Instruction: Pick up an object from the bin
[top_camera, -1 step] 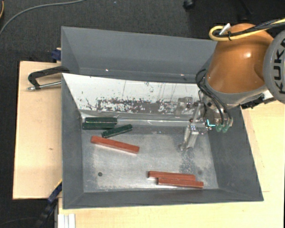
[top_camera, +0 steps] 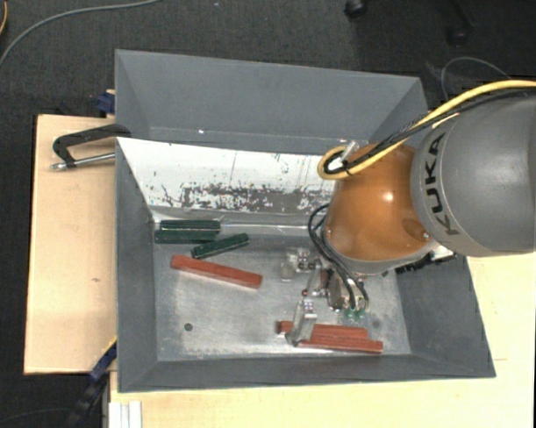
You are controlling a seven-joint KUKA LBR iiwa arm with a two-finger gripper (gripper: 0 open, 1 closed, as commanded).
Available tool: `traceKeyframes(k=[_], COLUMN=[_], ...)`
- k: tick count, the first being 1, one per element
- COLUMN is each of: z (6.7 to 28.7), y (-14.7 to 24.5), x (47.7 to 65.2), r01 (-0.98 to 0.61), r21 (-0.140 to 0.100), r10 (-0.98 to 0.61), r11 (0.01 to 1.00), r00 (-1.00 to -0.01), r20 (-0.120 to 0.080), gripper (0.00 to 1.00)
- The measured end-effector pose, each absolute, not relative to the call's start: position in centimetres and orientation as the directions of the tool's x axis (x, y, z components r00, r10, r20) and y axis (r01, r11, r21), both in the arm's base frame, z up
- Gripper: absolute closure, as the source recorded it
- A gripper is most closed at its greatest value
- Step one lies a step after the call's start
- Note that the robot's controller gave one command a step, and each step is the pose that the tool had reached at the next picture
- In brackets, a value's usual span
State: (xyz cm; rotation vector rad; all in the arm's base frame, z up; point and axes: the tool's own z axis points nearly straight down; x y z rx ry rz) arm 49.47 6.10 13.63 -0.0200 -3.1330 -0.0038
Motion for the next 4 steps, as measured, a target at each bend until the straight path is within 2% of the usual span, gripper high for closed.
traceKeyframes(k=[1,2,3,4], z=[6.7,7.2,7.1,14.3], y=[-0.1,-8.5,-2.0,-11.1], x=[51.0,50.3,49.5,57.4], r01=[-0.002,0.081,-0.001,-0.154], r21=[-0.001,-0.003,0.003,-0.007], r10=[-0.002,0.081,-0.001,-0.154], r11=[1.0,0.997,1.0,0.988], r00=[-1.0,-0.997,-1.0,-0.988], r20=[0.006,-0.002,0.0,-0.016], gripper=[0.0,0.0,0.0,0.0])
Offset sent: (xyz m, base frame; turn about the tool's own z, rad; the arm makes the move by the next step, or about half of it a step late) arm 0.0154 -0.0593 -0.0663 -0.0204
